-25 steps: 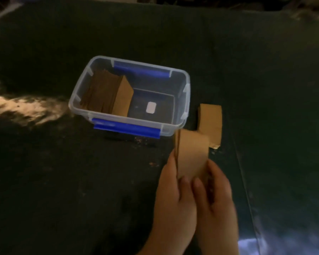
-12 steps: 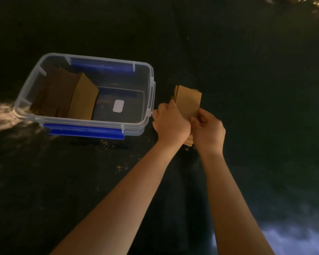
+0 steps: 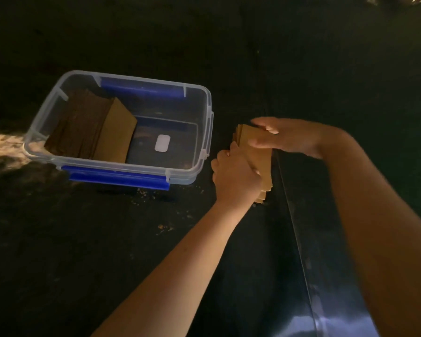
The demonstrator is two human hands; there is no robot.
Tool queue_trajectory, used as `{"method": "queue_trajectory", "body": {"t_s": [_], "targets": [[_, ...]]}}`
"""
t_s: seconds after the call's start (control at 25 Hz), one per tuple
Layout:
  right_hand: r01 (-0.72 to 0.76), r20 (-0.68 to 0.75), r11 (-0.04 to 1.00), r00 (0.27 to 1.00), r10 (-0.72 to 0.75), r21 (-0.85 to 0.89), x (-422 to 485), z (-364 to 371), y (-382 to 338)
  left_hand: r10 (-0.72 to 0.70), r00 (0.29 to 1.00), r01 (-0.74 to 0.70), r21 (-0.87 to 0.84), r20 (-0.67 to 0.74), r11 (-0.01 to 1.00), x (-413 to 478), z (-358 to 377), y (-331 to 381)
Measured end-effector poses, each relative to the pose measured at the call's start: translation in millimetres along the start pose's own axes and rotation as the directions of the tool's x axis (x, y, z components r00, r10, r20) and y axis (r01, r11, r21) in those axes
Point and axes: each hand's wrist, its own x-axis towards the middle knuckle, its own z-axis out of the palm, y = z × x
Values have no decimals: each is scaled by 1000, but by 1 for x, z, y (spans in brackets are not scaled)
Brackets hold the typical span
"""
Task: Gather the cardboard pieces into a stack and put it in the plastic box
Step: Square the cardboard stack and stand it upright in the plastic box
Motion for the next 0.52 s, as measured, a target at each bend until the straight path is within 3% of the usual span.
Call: {"method": "queue_trajectory", "body": {"t_s": [0.08, 0.32, 0.44, 0.52], "targets": [[2, 188, 975, 981, 41, -222, 12, -13, -10, 34, 999, -33, 33, -17, 999, 0, 3, -2], [47, 257, 872, 962, 91, -487, 22, -25, -23, 123, 992, -122, 47, -30, 991, -9, 7, -6], [83, 217, 866, 976, 30, -493, 2, -21, -11, 133, 989, -133, 6, -71, 991, -26, 6, -15], [134, 161, 913, 984, -77, -384, -19, -17, 6, 141, 984, -135, 63, -105, 989, -48, 6, -25]]}}
